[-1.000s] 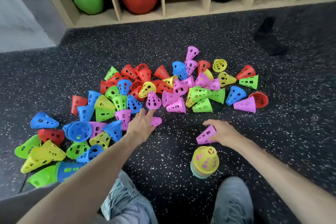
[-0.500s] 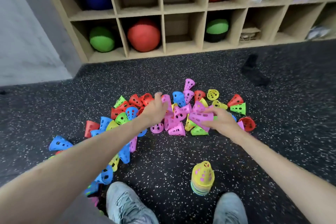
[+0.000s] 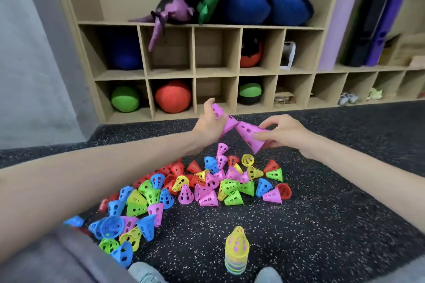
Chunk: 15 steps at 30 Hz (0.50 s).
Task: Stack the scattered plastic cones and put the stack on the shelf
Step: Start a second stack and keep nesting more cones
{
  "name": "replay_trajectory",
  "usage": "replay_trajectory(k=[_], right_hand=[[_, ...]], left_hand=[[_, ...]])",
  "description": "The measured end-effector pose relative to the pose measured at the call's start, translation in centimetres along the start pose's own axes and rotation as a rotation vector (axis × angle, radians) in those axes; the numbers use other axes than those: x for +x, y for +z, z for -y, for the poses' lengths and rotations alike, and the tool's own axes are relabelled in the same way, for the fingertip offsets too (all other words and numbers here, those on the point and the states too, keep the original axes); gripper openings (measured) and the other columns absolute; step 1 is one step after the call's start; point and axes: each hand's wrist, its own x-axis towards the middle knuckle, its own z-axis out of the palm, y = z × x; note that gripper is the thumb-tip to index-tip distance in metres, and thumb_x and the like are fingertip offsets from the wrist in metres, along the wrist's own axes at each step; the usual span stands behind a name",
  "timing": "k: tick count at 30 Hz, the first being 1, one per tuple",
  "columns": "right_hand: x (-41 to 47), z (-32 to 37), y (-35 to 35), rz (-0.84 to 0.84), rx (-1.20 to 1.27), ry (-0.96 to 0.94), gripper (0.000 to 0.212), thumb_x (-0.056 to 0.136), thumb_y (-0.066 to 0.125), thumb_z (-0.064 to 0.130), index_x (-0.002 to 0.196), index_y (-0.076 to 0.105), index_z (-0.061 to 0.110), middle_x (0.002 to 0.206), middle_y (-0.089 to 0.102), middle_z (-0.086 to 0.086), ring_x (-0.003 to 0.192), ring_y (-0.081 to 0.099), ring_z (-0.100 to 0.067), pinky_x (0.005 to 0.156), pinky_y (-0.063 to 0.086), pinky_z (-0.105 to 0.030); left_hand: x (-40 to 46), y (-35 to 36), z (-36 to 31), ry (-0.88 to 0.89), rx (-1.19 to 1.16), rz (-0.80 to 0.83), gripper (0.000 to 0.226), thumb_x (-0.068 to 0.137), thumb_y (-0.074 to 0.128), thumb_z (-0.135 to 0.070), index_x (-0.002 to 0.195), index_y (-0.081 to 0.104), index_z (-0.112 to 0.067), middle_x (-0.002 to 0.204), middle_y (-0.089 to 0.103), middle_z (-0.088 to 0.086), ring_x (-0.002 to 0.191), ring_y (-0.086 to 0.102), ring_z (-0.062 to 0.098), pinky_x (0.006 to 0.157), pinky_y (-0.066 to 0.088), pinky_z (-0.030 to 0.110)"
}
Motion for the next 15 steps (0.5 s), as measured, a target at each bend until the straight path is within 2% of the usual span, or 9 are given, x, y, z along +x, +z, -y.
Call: replay_trajectory(k=[3,5,7,10,13,15], right_hand=[[-2.0,1.7,-2.8,0.014,-0.009,-0.043,0.035,0.082,0.084,0.02,0.113,0.069,0.012,0.098,0.073,-0.005,0.073,0.074,-0.01,0.058,0.055,-0.013],[-3.0,2.4,-4.0,0.03,0.044,-0.061,0.034,0.084,0.083,0.017,0.114,0.068,0.01,0.096,0.075,-0.005,0.073,0.076,-0.013,0.061,0.057,-0.015],[-3.5,2.8,-4.8,0.026,0.107,-0.082,0.037,0.083,0.083,0.016,0.116,0.068,0.009,0.098,0.077,-0.008,0.08,0.077,-0.016,0.067,0.06,-0.019],[-4.2,3.3,-5.5,0.008,0.185,-0.111,0.041,0.082,0.083,0.011,0.12,0.067,0.009,0.108,0.073,-0.006,0.089,0.076,-0.016,0.07,0.061,-0.022],[-4.7,3.3,-5.9,-0.003,0.231,-0.156,0.049,0.083,0.079,0.003,0.129,0.061,0.008,0.111,0.072,-0.017,0.09,0.075,-0.022,0.069,0.063,-0.025],[-5.0,2.8,-6.4,-0.028,0.258,-0.192,0.052,0.086,0.075,-0.001,0.133,0.056,0.01,0.11,0.072,-0.02,0.088,0.075,-0.024,0.07,0.064,-0.029]], left_hand=[[-1.5,0.0,-2.5,0.095,-0.128,0.005,0.053,0.106,0.051,-0.029,0.151,0.024,-0.026,0.103,0.063,0.005,0.084,0.062,0.027,0.089,0.058,0.06],[-2.3,0.0,-3.8,0.131,-0.197,-0.003,0.046,0.103,0.058,-0.028,0.142,0.032,-0.026,0.107,0.061,0.006,0.086,0.063,0.027,0.085,0.059,0.061],[-3.0,0.3,-4.9,0.137,-0.244,0.022,0.042,0.101,0.063,-0.025,0.134,0.036,-0.023,0.115,0.062,0.013,0.087,0.064,0.026,0.083,0.062,0.056],[-3.6,0.9,-6.4,0.168,-0.27,0.076,0.039,0.098,0.069,-0.021,0.124,0.04,-0.019,0.112,0.062,0.015,0.086,0.066,0.023,0.075,0.064,0.041],[-3.6,1.3,-7.7,0.216,-0.265,0.112,0.041,0.093,0.075,-0.017,0.119,0.044,-0.016,0.113,0.062,0.01,0.1,0.071,0.026,0.077,0.065,0.04],[-3.3,1.4,-7.9,0.237,-0.232,0.115,0.044,0.088,0.081,-0.02,0.116,0.047,-0.017,0.114,0.061,0.011,0.096,0.071,0.024,0.075,0.065,0.037]])
